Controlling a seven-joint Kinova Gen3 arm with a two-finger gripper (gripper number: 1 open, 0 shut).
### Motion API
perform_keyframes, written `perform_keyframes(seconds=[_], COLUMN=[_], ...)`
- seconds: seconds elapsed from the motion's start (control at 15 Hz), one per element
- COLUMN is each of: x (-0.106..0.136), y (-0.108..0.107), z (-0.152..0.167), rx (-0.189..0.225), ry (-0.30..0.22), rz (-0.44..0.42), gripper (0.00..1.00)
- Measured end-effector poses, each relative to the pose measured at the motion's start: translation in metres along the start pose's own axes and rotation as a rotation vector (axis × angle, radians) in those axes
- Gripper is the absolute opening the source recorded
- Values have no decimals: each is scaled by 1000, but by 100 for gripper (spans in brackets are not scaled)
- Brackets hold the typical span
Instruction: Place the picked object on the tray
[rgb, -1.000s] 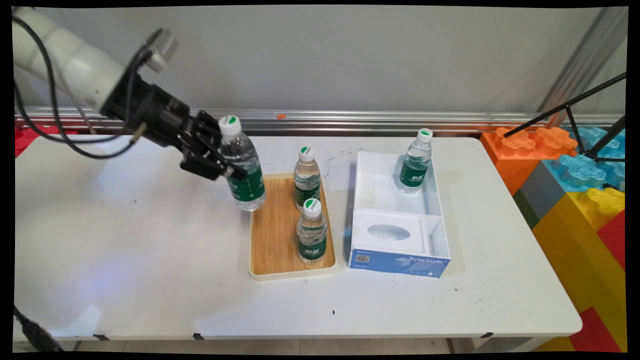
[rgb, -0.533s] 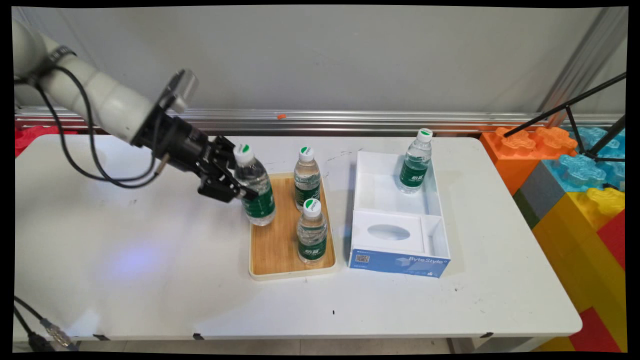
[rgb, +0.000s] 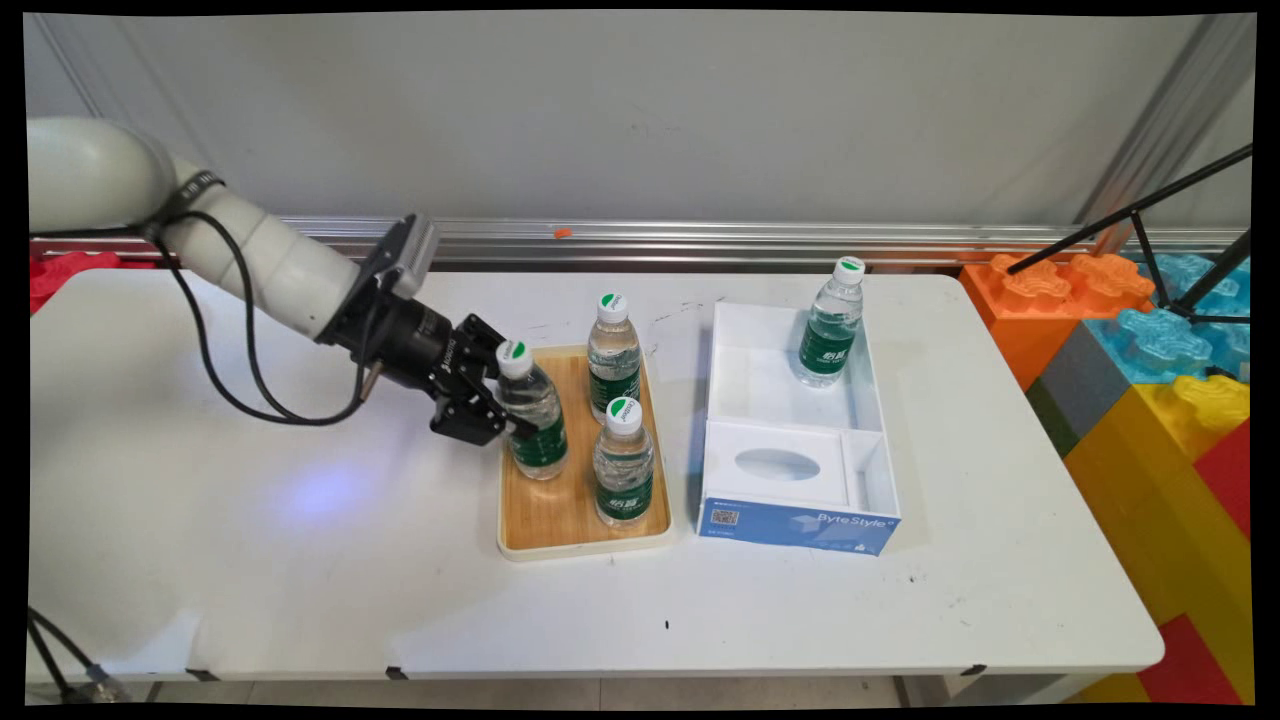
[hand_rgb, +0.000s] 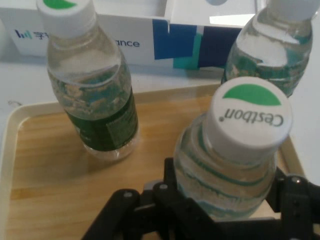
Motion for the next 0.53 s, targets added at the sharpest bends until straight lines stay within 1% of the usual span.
perform_keyframes(seconds=[0.27,0.33,0.53], x=[-6,-7,-10], y=[-2,-3,-4], z=[13,15,18], rx=[-8,-10,-12], ry=[-2,-3,-8], rz=[14,16,22], gripper=[0,100,100])
